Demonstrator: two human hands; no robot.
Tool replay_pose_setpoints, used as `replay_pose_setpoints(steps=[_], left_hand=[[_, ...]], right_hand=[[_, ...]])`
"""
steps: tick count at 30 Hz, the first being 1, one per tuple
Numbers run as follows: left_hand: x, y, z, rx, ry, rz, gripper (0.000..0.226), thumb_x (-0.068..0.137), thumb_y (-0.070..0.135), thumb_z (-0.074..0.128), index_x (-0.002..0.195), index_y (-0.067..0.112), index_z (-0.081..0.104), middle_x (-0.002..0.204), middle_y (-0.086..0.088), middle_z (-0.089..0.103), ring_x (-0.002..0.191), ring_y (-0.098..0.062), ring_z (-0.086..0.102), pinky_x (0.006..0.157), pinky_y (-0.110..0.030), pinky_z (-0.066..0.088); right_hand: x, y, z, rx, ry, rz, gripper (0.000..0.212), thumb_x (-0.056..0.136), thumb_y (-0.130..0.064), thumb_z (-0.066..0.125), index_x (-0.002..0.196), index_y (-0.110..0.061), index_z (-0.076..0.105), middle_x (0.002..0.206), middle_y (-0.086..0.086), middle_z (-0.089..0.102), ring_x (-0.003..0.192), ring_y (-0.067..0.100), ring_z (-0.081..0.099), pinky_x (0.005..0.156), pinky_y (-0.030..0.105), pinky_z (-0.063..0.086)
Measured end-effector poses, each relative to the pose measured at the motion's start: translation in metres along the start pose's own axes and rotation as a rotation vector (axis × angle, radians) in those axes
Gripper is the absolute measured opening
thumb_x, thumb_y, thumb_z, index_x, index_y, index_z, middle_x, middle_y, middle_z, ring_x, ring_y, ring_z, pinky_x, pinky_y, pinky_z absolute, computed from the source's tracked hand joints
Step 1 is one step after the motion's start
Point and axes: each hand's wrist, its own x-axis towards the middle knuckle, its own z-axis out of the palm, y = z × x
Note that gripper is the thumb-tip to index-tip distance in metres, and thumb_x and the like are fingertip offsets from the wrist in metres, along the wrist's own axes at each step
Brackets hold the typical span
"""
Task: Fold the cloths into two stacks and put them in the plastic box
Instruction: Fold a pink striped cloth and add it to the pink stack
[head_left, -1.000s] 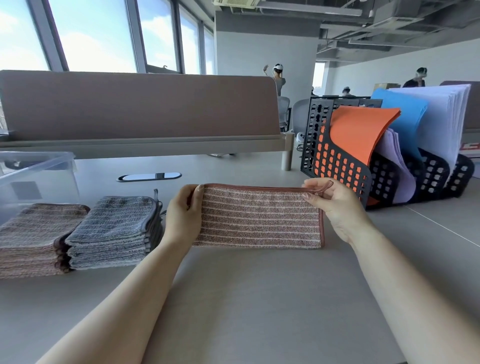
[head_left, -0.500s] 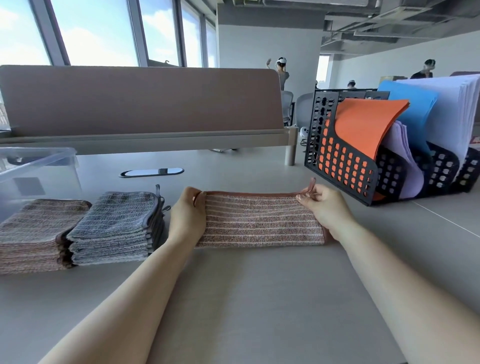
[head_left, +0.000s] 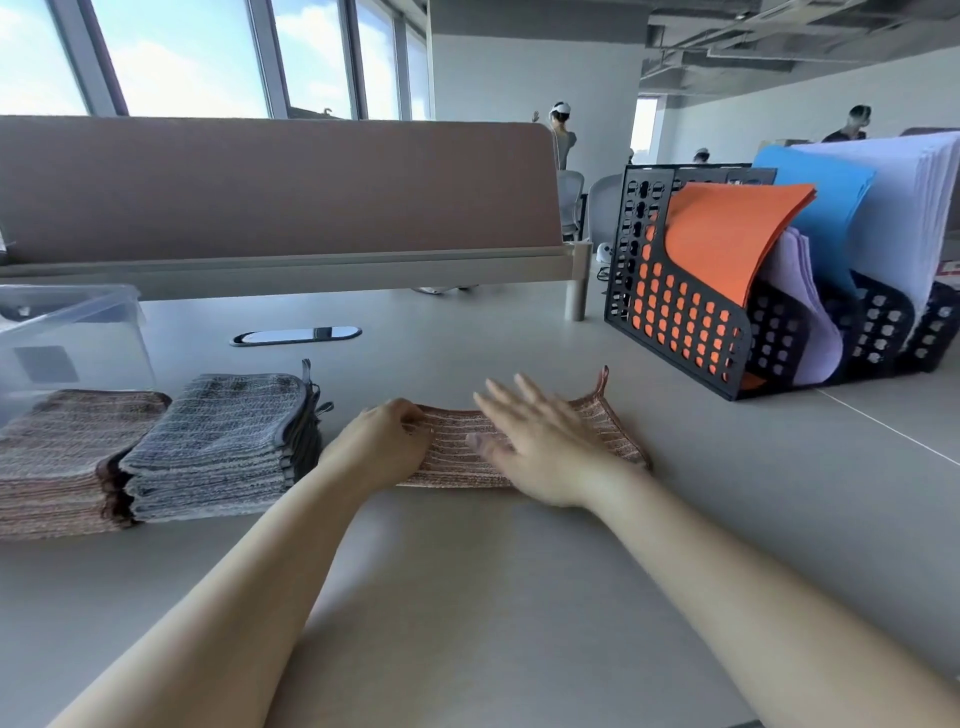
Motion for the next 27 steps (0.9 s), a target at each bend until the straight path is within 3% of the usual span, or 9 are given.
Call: replay_pose_setpoints(steps=[3, 7, 9, 12, 15, 18, 21, 23, 27], left_hand=[[-0.002, -0.001, -0.001, 0.106, -0.04, 0.033, 0.045, 0.085, 0.039, 0.054, 0.129, 0.031, 0.049, 0.129, -0.004, 0.053, 0.112, -0.024, 0.055, 0.096, -0.038, 0.046], [-0.005, -0.002, -0.002, 0.21, -0.036, 0.085, 0.049, 0.087, 0.049, 0.053, 0.132, 0.03, 0.045, 0.128, -0.003, 0.05, 0.116, -0.022, 0.054, 0.096, -0.04, 0.046], [-0.006, -0.002, -0.003, 0.242, -0.036, 0.09, 0.051, 0.087, 0.052, 0.052, 0.133, 0.03, 0.044, 0.128, -0.002, 0.05, 0.116, -0.022, 0.054, 0.094, -0.039, 0.047], [-0.007, 0.003, -0.007, 0.159, -0.016, 0.092, 0.055, 0.085, 0.047, 0.06, 0.133, 0.024, 0.045, 0.126, -0.006, 0.055, 0.115, -0.024, 0.053, 0.091, -0.034, 0.046], [-0.008, 0.017, -0.016, -0.129, 0.086, 0.115, 0.058, 0.082, 0.029, 0.069, 0.135, 0.019, 0.046, 0.125, -0.007, 0.06, 0.112, -0.026, 0.057, 0.081, -0.025, 0.042], [-0.009, 0.043, -0.022, -0.374, 0.137, 0.187, 0.064, 0.08, 0.012, 0.067, 0.137, 0.025, 0.041, 0.132, -0.005, 0.054, 0.111, -0.024, 0.059, 0.082, -0.03, 0.049], [-0.01, 0.077, -0.018, -0.453, 0.125, 0.317, 0.071, 0.075, 0.004, 0.066, 0.137, 0.026, 0.038, 0.136, -0.009, 0.049, 0.106, -0.025, 0.061, 0.09, -0.041, 0.052], [-0.014, 0.099, -0.01, -0.406, 0.118, 0.423, 0.07, 0.076, 0.002, 0.064, 0.137, 0.024, 0.037, 0.135, -0.01, 0.05, 0.104, -0.023, 0.061, 0.092, -0.037, 0.05], [-0.024, 0.125, 0.013, -0.317, 0.018, 0.617, 0.068, 0.078, 0.003, 0.063, 0.139, 0.018, 0.036, 0.134, -0.01, 0.048, 0.104, -0.021, 0.06, 0.092, -0.037, 0.05]], right_hand=[[0.002, -0.003, 0.01, -0.054, -0.188, 0.062, 0.073, 0.088, -0.071, 0.013, 0.15, -0.037, -0.001, 0.159, -0.011, -0.009, 0.146, 0.015, -0.016, 0.118, 0.042, -0.007], [0.0, -0.001, 0.008, -0.025, -0.118, 0.06, 0.077, 0.086, -0.074, 0.012, 0.15, -0.035, -0.002, 0.159, -0.012, -0.009, 0.146, 0.014, -0.013, 0.119, 0.041, -0.006], [-0.001, -0.001, 0.009, -0.061, -0.163, 0.073, 0.078, 0.085, -0.075, 0.012, 0.15, -0.035, -0.002, 0.159, -0.012, -0.008, 0.147, 0.014, -0.011, 0.119, 0.041, -0.006], [0.0, -0.001, 0.01, -0.012, -0.154, 0.081, 0.077, 0.086, -0.073, 0.016, 0.151, -0.032, 0.007, 0.16, -0.01, -0.001, 0.147, 0.015, -0.005, 0.119, 0.04, -0.002], [-0.001, -0.004, -0.006, 0.466, 0.092, 0.11, 0.064, 0.093, -0.058, 0.03, 0.143, -0.019, 0.038, 0.155, 0.0, 0.028, 0.145, 0.016, 0.019, 0.115, 0.033, 0.016], [-0.007, 0.005, -0.026, 0.822, 0.319, 0.226, 0.042, 0.092, -0.05, 0.046, 0.121, -0.022, 0.058, 0.129, -0.004, 0.056, 0.119, 0.011, 0.049, 0.096, 0.026, 0.036], [-0.014, 0.024, -0.036, 1.216, 0.333, 0.346, 0.035, 0.09, -0.044, 0.054, 0.107, -0.014, 0.061, 0.113, 0.005, 0.066, 0.101, 0.02, 0.064, 0.09, 0.036, 0.051], [-0.02, 0.035, -0.04, 1.49, 0.274, 0.388, 0.041, 0.092, -0.041, 0.052, 0.108, -0.004, 0.059, 0.105, 0.016, 0.069, 0.089, 0.025, 0.067, 0.083, 0.035, 0.056], [-0.026, 0.052, -0.044, 1.616, 0.292, 0.442, 0.032, 0.091, -0.032, 0.058, 0.099, -0.001, 0.062, 0.08, 0.011, 0.068, 0.069, 0.019, 0.066, 0.063, 0.025, 0.058]])
